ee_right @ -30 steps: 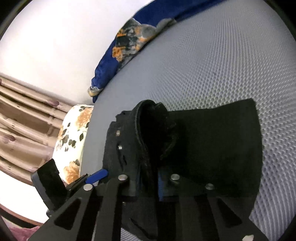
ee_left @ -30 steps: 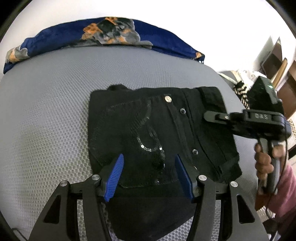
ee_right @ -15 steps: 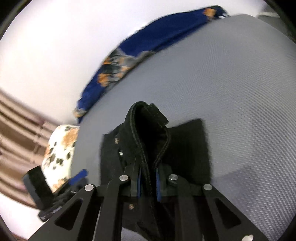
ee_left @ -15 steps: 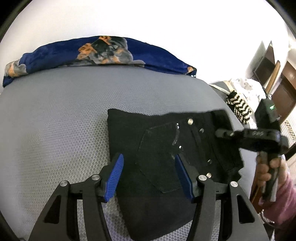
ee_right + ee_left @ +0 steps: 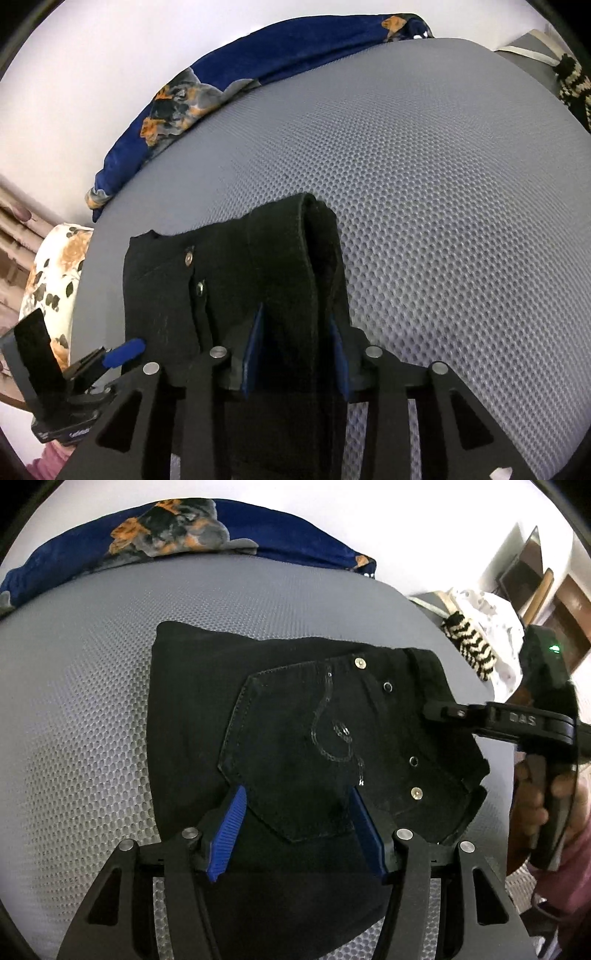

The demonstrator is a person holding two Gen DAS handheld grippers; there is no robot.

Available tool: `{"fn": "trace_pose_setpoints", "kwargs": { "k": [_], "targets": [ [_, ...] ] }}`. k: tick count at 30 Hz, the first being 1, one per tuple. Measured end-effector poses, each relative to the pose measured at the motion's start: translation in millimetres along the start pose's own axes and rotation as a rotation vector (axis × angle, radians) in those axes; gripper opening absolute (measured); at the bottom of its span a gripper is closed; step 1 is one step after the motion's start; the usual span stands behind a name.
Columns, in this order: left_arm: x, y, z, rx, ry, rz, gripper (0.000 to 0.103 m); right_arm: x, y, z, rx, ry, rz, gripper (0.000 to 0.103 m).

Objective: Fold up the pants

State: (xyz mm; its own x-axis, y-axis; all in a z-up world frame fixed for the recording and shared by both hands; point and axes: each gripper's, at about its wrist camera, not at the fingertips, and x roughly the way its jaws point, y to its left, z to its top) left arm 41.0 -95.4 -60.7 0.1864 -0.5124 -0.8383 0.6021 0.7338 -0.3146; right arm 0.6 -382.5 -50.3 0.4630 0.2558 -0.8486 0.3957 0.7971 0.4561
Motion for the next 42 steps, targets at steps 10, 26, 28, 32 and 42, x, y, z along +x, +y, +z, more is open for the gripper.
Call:
{"fn": "trace_pose_setpoints", "kwargs": {
  "k": [10,26,28,32,42],
  "targets": [
    [-6,-13,-15,0.052,0.045,0.098,0.059,-17,12,-34,-0.016,0.028,-0.021,0.033],
    [-14,-16,-32,0.062,0.049,0.182,0.059,-34,24,-45,-0.028,0.022,-0.076,0.021],
    [-13,-16,-32,0.065,0.054,0.187,0.059,-33,22,-47,-0.017,0.028,-0.077,0.021],
    [-11,-17,-31,0.063,0.059,0.189,0.060,-28,19,-47,-0.005,0.039,-0.083,0.023],
    [-12,-18,-34,0.048,0.043,0.189,0.060,-25,10,-45,0.045,0.047,-0.057,0.032]
  ]
}}
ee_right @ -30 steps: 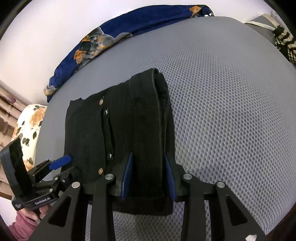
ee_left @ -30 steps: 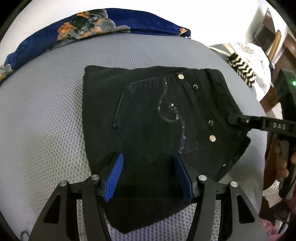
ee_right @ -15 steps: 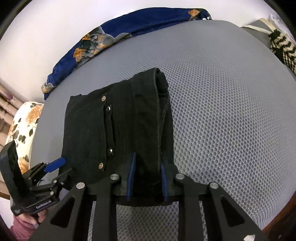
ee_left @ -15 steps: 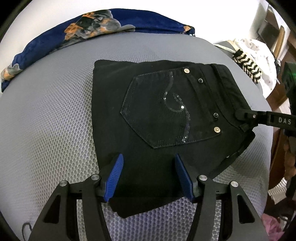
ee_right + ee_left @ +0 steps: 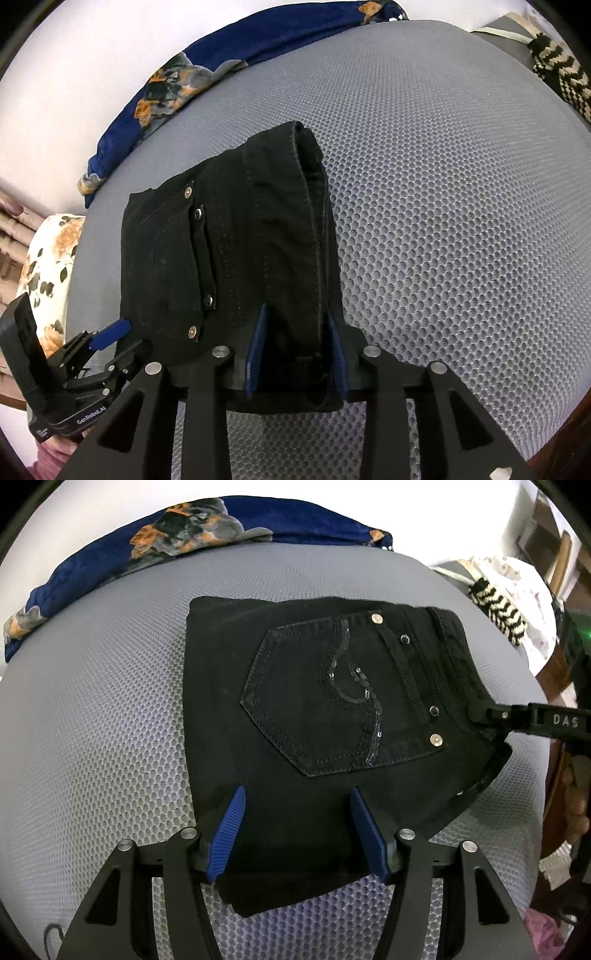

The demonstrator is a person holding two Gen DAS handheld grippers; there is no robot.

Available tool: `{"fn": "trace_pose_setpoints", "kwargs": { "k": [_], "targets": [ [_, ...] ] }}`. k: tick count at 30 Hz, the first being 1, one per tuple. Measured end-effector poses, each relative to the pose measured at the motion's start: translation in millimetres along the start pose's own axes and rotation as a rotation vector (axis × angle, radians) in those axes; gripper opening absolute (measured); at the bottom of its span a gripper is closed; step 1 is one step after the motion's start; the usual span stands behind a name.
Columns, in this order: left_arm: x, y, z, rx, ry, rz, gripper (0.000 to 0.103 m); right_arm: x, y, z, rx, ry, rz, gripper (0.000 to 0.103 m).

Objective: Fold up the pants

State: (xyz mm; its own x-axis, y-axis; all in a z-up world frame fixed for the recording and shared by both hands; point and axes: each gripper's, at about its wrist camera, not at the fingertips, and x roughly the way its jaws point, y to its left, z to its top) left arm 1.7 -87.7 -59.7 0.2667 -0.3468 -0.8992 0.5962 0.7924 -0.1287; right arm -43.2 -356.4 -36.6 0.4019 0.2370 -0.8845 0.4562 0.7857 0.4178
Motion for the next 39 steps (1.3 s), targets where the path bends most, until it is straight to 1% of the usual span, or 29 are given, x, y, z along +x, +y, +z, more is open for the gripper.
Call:
{"fn": "trace_pose_setpoints", "kwargs": {
  "k": [4,6,7,10,12,14,16,20,24,28,36,39],
  "targets": [
    [-8,10,0,-0.045,-0.020,-0.053,0.060,0,-4,1,0.017,0.004,0.003,0.041],
    [-13,16,2,-0.064,-0.036,-0.075,0.060,1,-8,2,0.022,0.014,0.021,0.043],
    [-16,19,2,-0.068,-0.046,-0.076,0.060,1,-12,3,0.028,0.016,0.038,0.045],
    [-21,28,4,-0.081,-0.068,-0.066,0.060,1,-17,5,0.018,0.021,0.053,0.052],
    [-24,37,4,-0.110,-0.081,-0.071,0.060,0,-18,5,0.000,0.015,0.060,0.052],
    [-24,48,4,-0.151,-0.083,-0.098,0.060,1,-17,6,-0.021,0.016,0.061,0.053],
    [-23,60,3,-0.195,-0.076,-0.127,0.060,2,-18,8,-0.031,0.022,0.085,0.053],
    [-19,76,3,-0.235,-0.054,-0.226,0.060,5,-28,12,-0.012,0.031,0.173,0.054],
    [-14,92,5,-0.285,-0.036,-0.281,0.060,8,-37,15,-0.017,0.043,0.251,0.055],
    [-4,102,3,-0.340,0.000,-0.338,0.060,11,-49,22,0.008,0.056,0.330,0.054],
    [12,100,5,-0.374,0.038,-0.367,0.060,23,-65,37,0.079,0.108,0.481,0.054],
    [14,96,8,-0.367,0.029,-0.370,0.060,28,-67,40,0.089,0.128,0.516,0.053]
  ]
}}
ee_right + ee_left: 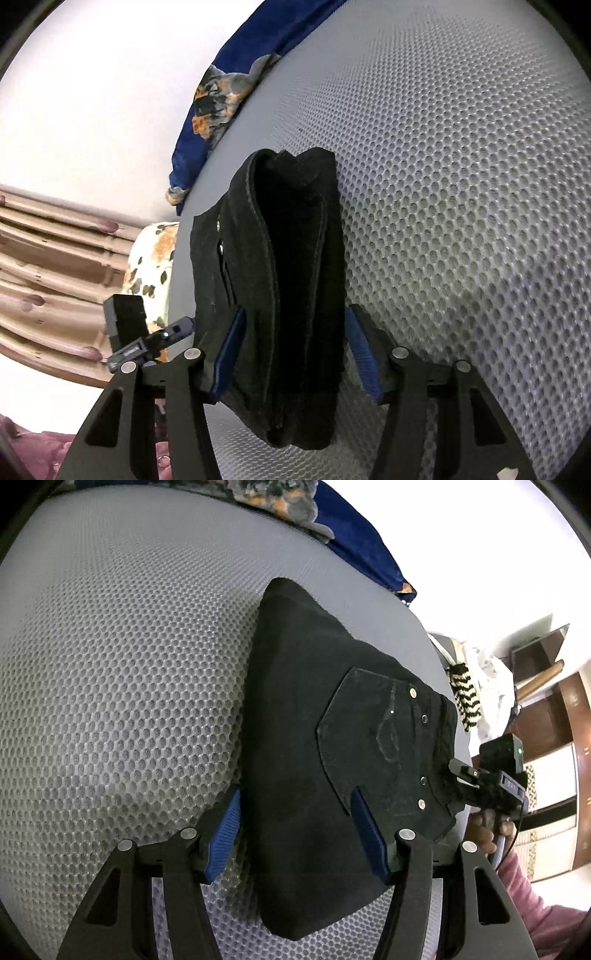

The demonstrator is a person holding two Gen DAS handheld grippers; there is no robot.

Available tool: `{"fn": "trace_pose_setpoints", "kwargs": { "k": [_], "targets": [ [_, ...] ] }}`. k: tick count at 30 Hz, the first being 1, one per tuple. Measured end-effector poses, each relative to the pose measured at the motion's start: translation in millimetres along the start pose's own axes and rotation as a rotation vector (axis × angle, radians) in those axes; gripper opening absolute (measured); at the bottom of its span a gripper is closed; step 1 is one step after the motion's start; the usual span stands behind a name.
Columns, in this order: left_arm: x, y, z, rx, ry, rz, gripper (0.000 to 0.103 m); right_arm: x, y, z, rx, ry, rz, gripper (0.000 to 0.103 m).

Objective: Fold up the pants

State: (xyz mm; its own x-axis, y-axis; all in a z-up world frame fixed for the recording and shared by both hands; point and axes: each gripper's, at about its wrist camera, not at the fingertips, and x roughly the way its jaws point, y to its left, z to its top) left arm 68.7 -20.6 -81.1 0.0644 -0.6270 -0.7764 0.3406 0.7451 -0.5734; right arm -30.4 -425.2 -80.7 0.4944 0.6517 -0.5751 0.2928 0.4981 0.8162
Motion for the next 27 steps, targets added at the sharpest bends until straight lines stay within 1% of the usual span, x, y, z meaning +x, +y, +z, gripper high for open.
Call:
{"fn": "trace_pose_setpoints", "kwargs": {
  "k": [3,7,10,14,19,22,27],
  "targets": [
    [5,-1,4,0.004,-0.002,-0.008,0.060,1,-2,3,0.008,0.019,0.019,0.053],
    [8,1,10,-0.001,0.004,-0.040,0.060,4,-7,8,0.045,0.042,0.049,0.050],
    [12,1,17,-0.007,0.013,-0.062,0.060,4,-10,11,0.048,0.065,0.052,0.049],
    [17,2,26,-0.005,0.012,-0.083,0.060,11,-5,14,0.022,0.081,0.042,0.047],
    [24,-5,36,0.025,0.022,-0.086,0.060,26,1,21,-0.004,0.110,0.063,0.043],
    [29,-13,39,0.052,0.010,-0.053,0.060,39,8,27,-0.039,0.127,0.068,0.041],
    [38,-31,38,0.136,-0.028,0.074,0.055,44,10,30,-0.058,0.096,0.062,0.039]
  ]
}}
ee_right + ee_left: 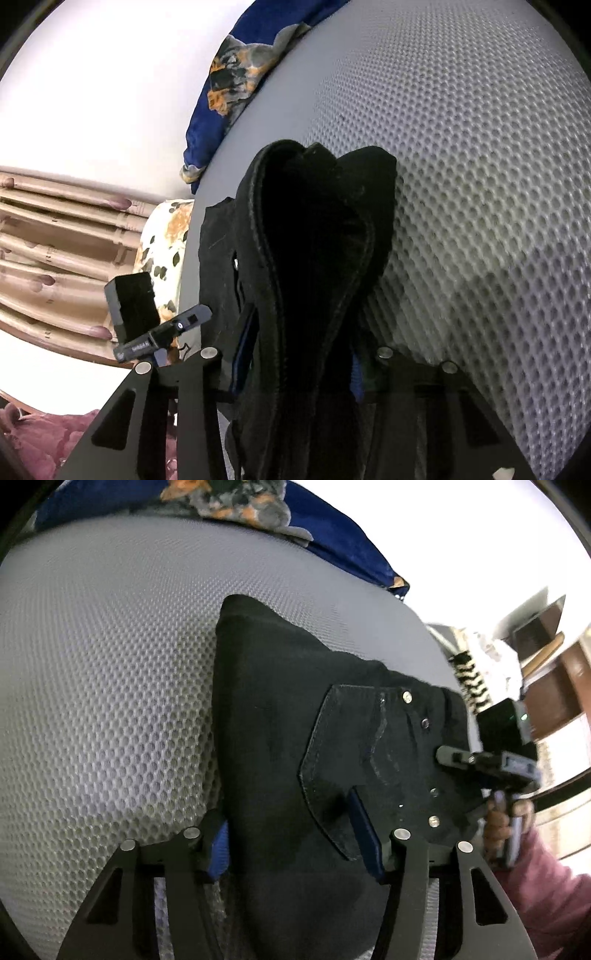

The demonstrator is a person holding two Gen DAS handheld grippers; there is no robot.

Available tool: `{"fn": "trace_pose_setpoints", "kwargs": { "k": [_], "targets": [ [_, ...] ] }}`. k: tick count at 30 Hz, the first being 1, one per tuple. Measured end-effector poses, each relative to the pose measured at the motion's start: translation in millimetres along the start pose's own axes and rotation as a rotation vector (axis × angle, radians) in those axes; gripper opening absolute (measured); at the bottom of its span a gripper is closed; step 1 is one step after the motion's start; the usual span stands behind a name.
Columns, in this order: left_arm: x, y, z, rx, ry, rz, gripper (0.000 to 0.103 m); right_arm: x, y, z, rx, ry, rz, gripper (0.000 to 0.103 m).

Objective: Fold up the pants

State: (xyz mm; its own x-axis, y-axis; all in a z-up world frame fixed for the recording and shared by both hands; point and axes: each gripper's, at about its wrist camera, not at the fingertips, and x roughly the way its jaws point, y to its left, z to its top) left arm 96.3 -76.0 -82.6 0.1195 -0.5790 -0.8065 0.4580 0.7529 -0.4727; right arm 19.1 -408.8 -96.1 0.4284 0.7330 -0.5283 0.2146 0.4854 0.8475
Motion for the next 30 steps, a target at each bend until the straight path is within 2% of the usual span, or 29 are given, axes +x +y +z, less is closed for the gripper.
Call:
{"fn": "trace_pose_setpoints", "kwargs": {
  "k": [7,14,17,20,26,30],
  "targets": [
    [4,-3,-2,0.016,-0.009,0.085,0.043,0,-5,0,0.032,-0.005,-0.008,0.037],
    [9,-12,2,0.033,-0.005,0.147,0.041,2,-3,2,0.045,0.001,-0.014,0.041],
    [12,-16,5,0.034,0.001,0.154,0.040,6,7,2,0.020,-0.012,-0.047,0.043],
    [10,-17,4,0.038,-0.006,0.159,0.036,6,13,0,0.004,-0.037,-0.094,0.041],
    [-5,-16,-2,0.094,-0.038,0.172,0.023,0,25,-2,-0.001,-0.072,-0.112,0.031],
    [-14,-17,-5,0.102,-0.052,0.187,0.020,-2,42,-2,-0.018,-0.087,-0.121,0.028]
  ]
}}
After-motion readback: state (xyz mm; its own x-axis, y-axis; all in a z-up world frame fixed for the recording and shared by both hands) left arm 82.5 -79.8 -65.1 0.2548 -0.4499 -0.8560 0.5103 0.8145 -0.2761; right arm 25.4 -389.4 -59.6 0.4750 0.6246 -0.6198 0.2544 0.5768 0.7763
